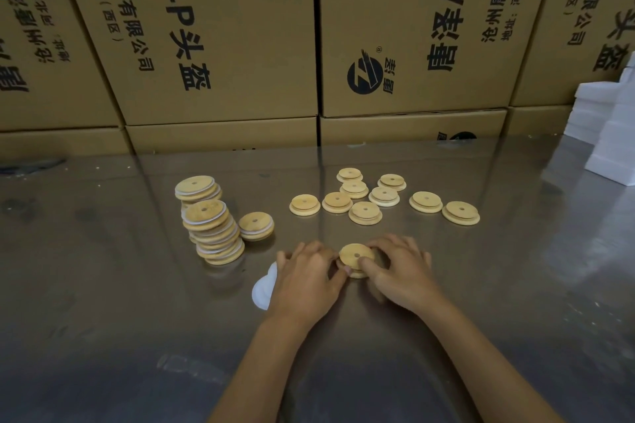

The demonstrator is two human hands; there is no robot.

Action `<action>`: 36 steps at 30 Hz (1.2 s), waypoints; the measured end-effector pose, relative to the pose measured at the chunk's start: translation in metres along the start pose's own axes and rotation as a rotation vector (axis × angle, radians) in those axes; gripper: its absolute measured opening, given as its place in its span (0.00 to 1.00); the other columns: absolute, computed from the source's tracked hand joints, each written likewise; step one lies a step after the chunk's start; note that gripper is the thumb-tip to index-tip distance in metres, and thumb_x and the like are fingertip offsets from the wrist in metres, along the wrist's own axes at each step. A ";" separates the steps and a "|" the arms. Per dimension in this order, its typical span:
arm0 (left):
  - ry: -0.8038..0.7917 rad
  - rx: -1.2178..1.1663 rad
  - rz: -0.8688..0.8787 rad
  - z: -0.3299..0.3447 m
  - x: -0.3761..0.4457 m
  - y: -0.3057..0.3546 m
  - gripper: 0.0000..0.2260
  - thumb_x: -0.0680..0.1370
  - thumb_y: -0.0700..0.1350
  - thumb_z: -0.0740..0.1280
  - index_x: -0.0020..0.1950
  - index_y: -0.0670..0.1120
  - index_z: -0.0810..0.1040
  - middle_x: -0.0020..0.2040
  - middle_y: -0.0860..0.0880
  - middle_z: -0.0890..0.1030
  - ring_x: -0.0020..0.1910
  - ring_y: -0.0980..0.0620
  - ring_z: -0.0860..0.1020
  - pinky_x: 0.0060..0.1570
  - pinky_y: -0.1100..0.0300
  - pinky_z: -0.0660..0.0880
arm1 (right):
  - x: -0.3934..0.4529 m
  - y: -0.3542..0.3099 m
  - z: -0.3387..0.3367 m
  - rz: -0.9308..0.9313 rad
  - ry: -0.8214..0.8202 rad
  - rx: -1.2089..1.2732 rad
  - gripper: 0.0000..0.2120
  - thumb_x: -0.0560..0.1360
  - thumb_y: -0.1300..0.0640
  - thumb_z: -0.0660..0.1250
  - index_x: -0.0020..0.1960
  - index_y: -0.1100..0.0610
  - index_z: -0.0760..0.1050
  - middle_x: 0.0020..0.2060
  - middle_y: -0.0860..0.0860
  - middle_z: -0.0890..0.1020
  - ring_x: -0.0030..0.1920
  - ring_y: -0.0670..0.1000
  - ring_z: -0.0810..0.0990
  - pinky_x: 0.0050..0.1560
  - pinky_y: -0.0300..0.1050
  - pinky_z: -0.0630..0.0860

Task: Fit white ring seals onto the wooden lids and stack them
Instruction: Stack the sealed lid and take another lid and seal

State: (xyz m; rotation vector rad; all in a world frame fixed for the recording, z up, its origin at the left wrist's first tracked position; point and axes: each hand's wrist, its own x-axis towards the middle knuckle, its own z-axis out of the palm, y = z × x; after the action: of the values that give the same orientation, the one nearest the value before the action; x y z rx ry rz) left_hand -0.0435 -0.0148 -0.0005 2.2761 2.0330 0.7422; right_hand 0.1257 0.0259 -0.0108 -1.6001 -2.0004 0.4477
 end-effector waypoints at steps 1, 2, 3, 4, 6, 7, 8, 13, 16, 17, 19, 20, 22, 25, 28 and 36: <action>0.004 -0.001 0.000 0.000 0.000 0.000 0.12 0.79 0.59 0.61 0.56 0.55 0.77 0.56 0.57 0.76 0.58 0.55 0.70 0.49 0.56 0.55 | -0.001 -0.002 0.000 -0.011 -0.001 0.033 0.13 0.77 0.45 0.65 0.61 0.42 0.75 0.59 0.38 0.74 0.67 0.45 0.64 0.60 0.45 0.56; 0.013 -0.005 -0.001 0.001 0.001 -0.001 0.12 0.79 0.59 0.61 0.57 0.56 0.77 0.56 0.58 0.76 0.58 0.55 0.70 0.49 0.56 0.55 | -0.001 -0.003 -0.001 -0.014 0.006 0.071 0.12 0.76 0.46 0.67 0.59 0.41 0.75 0.55 0.37 0.75 0.65 0.44 0.65 0.60 0.45 0.56; 0.024 -0.013 -0.005 0.001 0.001 -0.001 0.12 0.78 0.59 0.62 0.57 0.56 0.77 0.56 0.58 0.76 0.58 0.56 0.70 0.49 0.56 0.55 | 0.000 -0.004 -0.003 -0.008 0.013 0.124 0.10 0.75 0.48 0.69 0.56 0.41 0.75 0.53 0.36 0.76 0.63 0.43 0.67 0.60 0.45 0.57; 0.034 -0.022 -0.008 0.001 0.001 0.000 0.12 0.78 0.58 0.63 0.58 0.57 0.76 0.56 0.58 0.76 0.58 0.56 0.70 0.49 0.57 0.55 | 0.000 -0.005 -0.004 0.000 0.008 0.213 0.11 0.74 0.51 0.71 0.54 0.42 0.74 0.51 0.37 0.78 0.61 0.43 0.70 0.62 0.45 0.59; 0.053 -0.032 -0.007 0.001 0.001 0.000 0.12 0.77 0.58 0.64 0.59 0.57 0.76 0.56 0.59 0.76 0.58 0.56 0.70 0.49 0.58 0.54 | 0.000 -0.007 -0.007 -0.003 -0.037 0.485 0.14 0.73 0.60 0.73 0.53 0.46 0.73 0.50 0.45 0.82 0.56 0.47 0.78 0.61 0.43 0.70; 0.058 -0.039 -0.007 0.000 0.001 0.000 0.12 0.77 0.58 0.65 0.59 0.57 0.76 0.56 0.59 0.77 0.58 0.57 0.70 0.49 0.58 0.53 | -0.001 -0.009 -0.008 -0.010 -0.056 0.605 0.17 0.73 0.65 0.72 0.54 0.47 0.72 0.50 0.50 0.82 0.53 0.50 0.80 0.58 0.42 0.73; 0.061 -0.053 -0.010 0.000 0.002 -0.001 0.13 0.76 0.59 0.66 0.58 0.58 0.76 0.56 0.60 0.77 0.59 0.57 0.70 0.49 0.59 0.53 | -0.002 -0.010 -0.009 -0.006 -0.069 0.680 0.21 0.73 0.68 0.71 0.55 0.47 0.71 0.51 0.53 0.82 0.51 0.52 0.81 0.54 0.42 0.75; 0.088 -0.090 -0.145 -0.013 0.006 -0.018 0.08 0.78 0.46 0.63 0.55 0.52 0.78 0.56 0.55 0.78 0.61 0.51 0.71 0.54 0.55 0.60 | 0.001 -0.009 -0.008 0.101 -0.121 0.828 0.23 0.71 0.73 0.68 0.57 0.49 0.75 0.52 0.50 0.83 0.50 0.47 0.81 0.46 0.32 0.76; 0.093 -0.032 -0.293 -0.022 0.007 -0.039 0.08 0.75 0.38 0.60 0.41 0.42 0.78 0.45 0.43 0.80 0.52 0.40 0.76 0.47 0.52 0.69 | 0.000 -0.007 -0.011 0.113 -0.100 0.857 0.21 0.70 0.73 0.69 0.55 0.51 0.77 0.51 0.49 0.84 0.49 0.46 0.81 0.43 0.30 0.75; 0.075 -0.048 -0.309 -0.024 0.006 -0.045 0.08 0.75 0.38 0.61 0.40 0.42 0.79 0.45 0.43 0.81 0.52 0.40 0.77 0.47 0.52 0.71 | 0.000 -0.007 -0.013 0.114 -0.093 0.869 0.21 0.70 0.73 0.69 0.55 0.51 0.76 0.51 0.49 0.84 0.49 0.46 0.81 0.43 0.31 0.75; 0.016 -0.103 -0.319 -0.025 0.005 -0.046 0.08 0.76 0.45 0.64 0.46 0.50 0.83 0.52 0.49 0.81 0.57 0.45 0.76 0.55 0.51 0.72 | -0.001 -0.009 -0.014 0.122 -0.087 0.870 0.19 0.70 0.73 0.69 0.53 0.52 0.74 0.51 0.50 0.84 0.47 0.46 0.81 0.45 0.33 0.76; -0.009 -0.109 -0.318 -0.024 0.004 -0.044 0.07 0.76 0.49 0.65 0.49 0.54 0.83 0.55 0.52 0.79 0.61 0.48 0.74 0.60 0.51 0.70 | -0.001 -0.010 -0.014 0.128 -0.090 0.856 0.18 0.70 0.72 0.70 0.52 0.52 0.74 0.50 0.50 0.85 0.47 0.47 0.81 0.47 0.35 0.76; -0.040 -0.081 -0.310 -0.021 0.003 -0.040 0.07 0.75 0.53 0.67 0.51 0.58 0.82 0.58 0.55 0.76 0.64 0.50 0.70 0.65 0.50 0.65 | 0.000 -0.011 -0.013 0.144 -0.100 0.815 0.15 0.71 0.69 0.71 0.51 0.52 0.75 0.48 0.49 0.86 0.48 0.47 0.81 0.52 0.39 0.75; -0.023 -0.120 -0.292 -0.020 0.003 -0.036 0.04 0.74 0.51 0.68 0.47 0.60 0.80 0.57 0.57 0.75 0.64 0.53 0.68 0.63 0.50 0.62 | 0.000 -0.014 -0.010 0.174 -0.112 0.758 0.12 0.72 0.66 0.71 0.52 0.53 0.76 0.47 0.48 0.87 0.50 0.48 0.82 0.56 0.43 0.75; -0.008 -0.158 -0.267 -0.019 0.003 -0.034 0.05 0.75 0.49 0.69 0.42 0.59 0.79 0.53 0.58 0.75 0.61 0.54 0.69 0.59 0.52 0.61 | 0.000 -0.014 -0.007 0.171 -0.097 0.740 0.12 0.73 0.65 0.71 0.53 0.54 0.76 0.46 0.49 0.87 0.48 0.48 0.83 0.54 0.42 0.74; 0.064 -0.412 -0.265 -0.023 0.005 -0.029 0.08 0.74 0.41 0.70 0.38 0.54 0.80 0.41 0.58 0.80 0.47 0.55 0.78 0.54 0.54 0.74 | -0.001 -0.014 -0.003 0.177 -0.055 0.768 0.12 0.73 0.63 0.71 0.50 0.48 0.78 0.42 0.42 0.86 0.46 0.42 0.83 0.47 0.36 0.73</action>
State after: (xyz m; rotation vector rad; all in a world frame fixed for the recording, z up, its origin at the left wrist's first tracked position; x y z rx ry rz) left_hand -0.0787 -0.0120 0.0130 1.7446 1.9288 1.0978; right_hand 0.1168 0.0212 -0.0009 -1.2617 -1.4395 1.1687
